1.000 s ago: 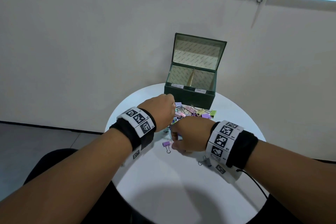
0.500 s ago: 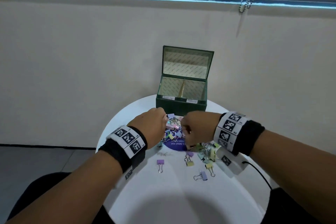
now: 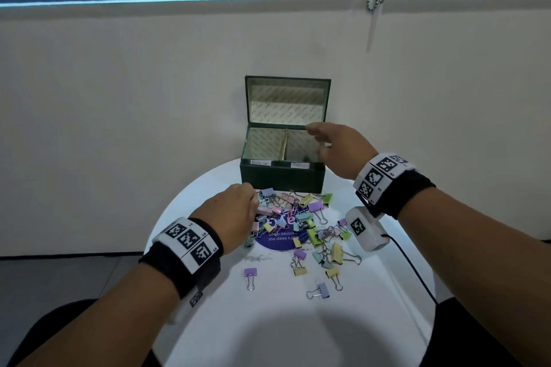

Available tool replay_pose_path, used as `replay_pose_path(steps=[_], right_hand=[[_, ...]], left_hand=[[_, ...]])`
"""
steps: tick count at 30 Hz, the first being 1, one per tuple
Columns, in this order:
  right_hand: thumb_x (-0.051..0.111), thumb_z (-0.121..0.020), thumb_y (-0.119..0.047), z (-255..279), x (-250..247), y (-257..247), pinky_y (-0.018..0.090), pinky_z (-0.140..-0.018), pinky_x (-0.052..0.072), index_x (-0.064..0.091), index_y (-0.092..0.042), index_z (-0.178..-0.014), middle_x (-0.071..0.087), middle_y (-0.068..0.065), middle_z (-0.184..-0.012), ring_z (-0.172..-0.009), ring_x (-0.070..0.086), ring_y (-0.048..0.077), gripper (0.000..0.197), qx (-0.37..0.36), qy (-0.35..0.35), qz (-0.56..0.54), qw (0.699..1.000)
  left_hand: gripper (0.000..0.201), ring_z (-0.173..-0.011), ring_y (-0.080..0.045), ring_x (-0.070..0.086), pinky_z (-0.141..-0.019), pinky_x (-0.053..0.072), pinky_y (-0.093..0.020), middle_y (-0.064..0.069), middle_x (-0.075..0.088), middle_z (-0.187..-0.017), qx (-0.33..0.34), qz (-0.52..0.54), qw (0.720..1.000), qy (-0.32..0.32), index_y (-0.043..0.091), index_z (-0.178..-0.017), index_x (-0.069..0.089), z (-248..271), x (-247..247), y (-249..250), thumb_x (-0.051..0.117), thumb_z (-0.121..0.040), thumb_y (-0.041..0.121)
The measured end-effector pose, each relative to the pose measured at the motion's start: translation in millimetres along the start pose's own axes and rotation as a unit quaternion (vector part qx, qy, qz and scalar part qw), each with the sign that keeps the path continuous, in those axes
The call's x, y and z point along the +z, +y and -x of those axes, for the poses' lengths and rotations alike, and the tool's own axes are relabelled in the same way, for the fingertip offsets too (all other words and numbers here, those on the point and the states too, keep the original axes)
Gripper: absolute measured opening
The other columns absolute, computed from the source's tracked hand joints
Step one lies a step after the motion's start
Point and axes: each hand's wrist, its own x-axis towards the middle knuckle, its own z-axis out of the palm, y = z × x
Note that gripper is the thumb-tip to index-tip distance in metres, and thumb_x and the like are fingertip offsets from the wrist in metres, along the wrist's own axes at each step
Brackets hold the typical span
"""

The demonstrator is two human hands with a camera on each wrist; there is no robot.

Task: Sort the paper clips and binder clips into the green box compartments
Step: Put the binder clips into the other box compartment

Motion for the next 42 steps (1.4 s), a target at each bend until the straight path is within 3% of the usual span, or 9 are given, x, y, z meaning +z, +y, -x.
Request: replay_pose_path(steps=[3, 5, 11, 14, 18, 27, 34, 39, 42], right_hand=[[0.059, -0.093, -0.010, 19, -1, 11, 0.015, -0.079, 0.044, 0.065, -0.030, -0.105, 0.065, -0.011, -0.105, -0.093, 0.060, 0.005, 0.024, -0.024, 0.027, 0.002, 0.999], [0.060, -0.093, -0.015, 35, 0, 14, 0.019, -0.075, 0.046, 0.065, -0.028, -0.092, 0.064, -0.012, -0.092, -0.085, 0.060, 0.006, 0.014, -0.048, -0.060, 0.048, 0.996], [0.057, -0.091, -0.012, 54, 16, 22, 0.026, -0.078, 0.053, 0.069, -0.028, -0.089, 0.069, -0.012, -0.089, -0.078, 0.061, 0.006, 0.020, -0.050, -0.211, 0.124, 0.968], [0.057, -0.087, -0.008, 58, 19, 22, 0.027, -0.078, 0.052, 0.065, -0.029, -0.082, 0.065, -0.014, -0.083, -0.083, 0.060, 0.010, 0.022, -0.035, -0.222, 0.114, 0.968], [0.053, -0.083, -0.008, 64, 21, 20, 0.031, -0.077, 0.057, 0.067, -0.021, -0.079, 0.068, -0.005, -0.080, -0.081, 0.063, 0.017, 0.018, -0.045, -0.236, 0.119, 0.963], [0.062, -0.083, -0.016, 62, 24, 23, 0.033, -0.078, 0.060, 0.076, -0.018, -0.083, 0.073, -0.002, -0.084, -0.081, 0.068, 0.017, 0.015, -0.041, -0.240, 0.114, 0.963], [0.057, -0.085, -0.012, 62, 28, 24, 0.028, -0.069, 0.053, 0.072, -0.007, -0.083, 0.070, 0.011, -0.082, -0.067, 0.049, 0.015, 0.016, -0.064, -0.238, 0.119, 0.962], [0.057, -0.080, -0.012, 64, 29, 25, 0.026, -0.062, 0.048, 0.054, -0.022, -0.071, 0.058, -0.003, -0.071, -0.065, 0.049, 0.016, 0.014, -0.062, -0.214, 0.104, 0.969], [0.058, -0.081, -0.015, 63, 26, 27, 0.028, -0.063, 0.048, 0.048, -0.025, -0.073, 0.059, -0.003, -0.073, -0.066, 0.052, 0.016, 0.016, -0.058, -0.164, 0.074, 0.982]], left_hand=[[0.025, -0.073, -0.014, 0.051, -0.069, 0.044, -0.031, 0.003, 0.050, -0.087, 0.012, -0.008, 1.000, -0.012, 0.024, -0.091, 0.043, 1, 0, 1, 0.026, -0.105, 0.034], [0.025, -0.073, -0.014, 0.052, -0.067, 0.044, -0.030, 0.004, 0.049, -0.085, 0.016, -0.010, 0.999, -0.026, 0.023, -0.091, 0.044, -2, -3, 1, 0.027, -0.105, 0.033], [0.030, -0.069, -0.012, 0.052, -0.064, 0.045, -0.025, 0.001, 0.055, -0.081, 0.014, -0.017, 0.999, -0.031, 0.018, -0.088, 0.052, -36, -33, 23, 0.032, -0.105, 0.034], [0.032, -0.065, -0.013, 0.054, -0.061, 0.043, -0.023, -0.002, 0.059, -0.078, -0.005, -0.007, 0.999, -0.034, 0.015, -0.086, 0.055, -68, -42, 39, 0.036, -0.105, 0.033], [0.029, -0.079, -0.016, 0.059, -0.081, 0.050, -0.032, -0.004, 0.063, -0.090, -0.010, -0.023, 0.999, -0.041, 0.012, -0.099, 0.062, -109, -41, 58, 0.041, -0.104, 0.030], [0.027, -0.091, -0.026, 0.061, -0.076, 0.044, -0.030, -0.012, 0.068, -0.109, -0.038, -0.102, 0.990, -0.086, 0.006, -0.110, 0.070, -150, -26, 82, 0.050, -0.101, 0.022], [0.034, -0.120, -0.020, 0.058, -0.102, 0.044, -0.033, -0.001, 0.063, -0.131, 0.014, -0.056, 0.997, -0.056, 0.020, -0.132, 0.062, -135, -35, 82, 0.056, -0.099, 0.027], [0.007, -0.087, -0.006, 0.062, -0.084, 0.051, -0.027, 0.012, 0.065, -0.093, 0.078, 0.011, 0.997, -0.005, 0.028, -0.098, 0.067, -94, -39, 83, 0.062, -0.094, 0.030], [0.006, -0.081, 0.000, 0.059, -0.081, 0.053, -0.024, 0.015, 0.061, -0.090, 0.121, -0.032, 0.985, -0.120, 0.031, -0.096, 0.068, -64, -31, 81, 0.064, -0.092, 0.032]])
